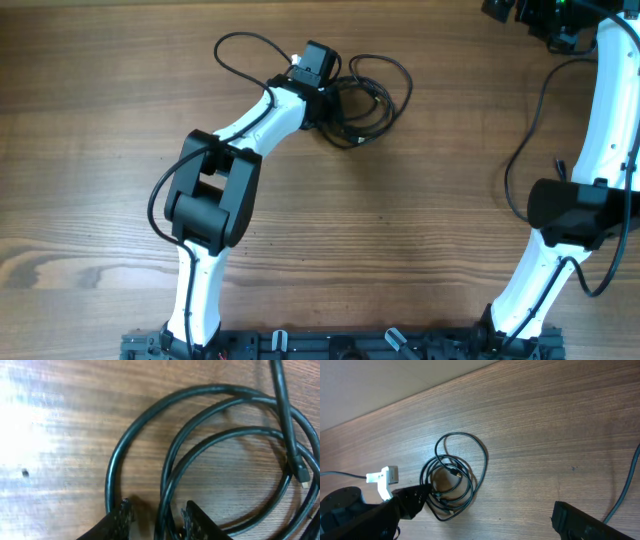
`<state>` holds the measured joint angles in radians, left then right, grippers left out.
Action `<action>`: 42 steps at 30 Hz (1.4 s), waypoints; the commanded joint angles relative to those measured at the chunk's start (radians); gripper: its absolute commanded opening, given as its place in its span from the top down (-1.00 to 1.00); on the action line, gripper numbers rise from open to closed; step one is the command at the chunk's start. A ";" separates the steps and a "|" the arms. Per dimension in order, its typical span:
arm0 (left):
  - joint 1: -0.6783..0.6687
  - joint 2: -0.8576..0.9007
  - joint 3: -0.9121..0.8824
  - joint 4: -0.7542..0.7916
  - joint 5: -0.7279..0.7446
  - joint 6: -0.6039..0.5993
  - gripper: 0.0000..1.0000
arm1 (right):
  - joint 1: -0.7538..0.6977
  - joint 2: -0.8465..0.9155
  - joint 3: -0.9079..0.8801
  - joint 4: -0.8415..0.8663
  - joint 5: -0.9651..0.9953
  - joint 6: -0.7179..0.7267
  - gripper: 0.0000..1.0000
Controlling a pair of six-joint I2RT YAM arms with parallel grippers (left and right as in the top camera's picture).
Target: Untangle cables
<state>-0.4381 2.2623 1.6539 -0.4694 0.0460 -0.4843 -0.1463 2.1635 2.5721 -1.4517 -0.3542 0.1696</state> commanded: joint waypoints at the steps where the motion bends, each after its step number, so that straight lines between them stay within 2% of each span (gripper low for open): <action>1: 0.021 0.029 0.000 0.022 0.043 0.186 0.26 | 0.005 0.006 0.005 0.000 0.022 -0.013 -0.99; 8: 0.054 0.029 0.000 0.033 0.119 0.219 0.30 | 0.005 0.006 0.005 0.003 0.026 -0.013 -0.99; 20: 0.122 0.029 0.000 0.018 0.116 0.219 0.21 | 0.005 0.006 0.005 0.004 0.026 -0.013 -0.99; 27: 0.135 0.029 0.000 -0.086 0.010 0.216 0.18 | 0.005 0.006 0.005 0.006 0.026 -0.013 -0.99; 33: 0.134 0.029 0.000 -0.130 -0.014 0.215 0.15 | 0.005 0.006 0.005 0.007 0.038 -0.013 -0.99; 38: 0.129 0.029 0.000 -0.134 -0.004 0.215 0.32 | 0.005 0.006 0.005 0.006 0.048 -0.013 -0.99; 42: 0.110 0.029 0.000 -0.135 0.061 0.216 0.41 | 0.005 0.006 0.005 0.006 0.048 -0.013 -0.99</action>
<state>-0.3130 2.2662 1.6764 -0.5812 0.0738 -0.2745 -0.1463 2.1635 2.5721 -1.4509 -0.3271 0.1696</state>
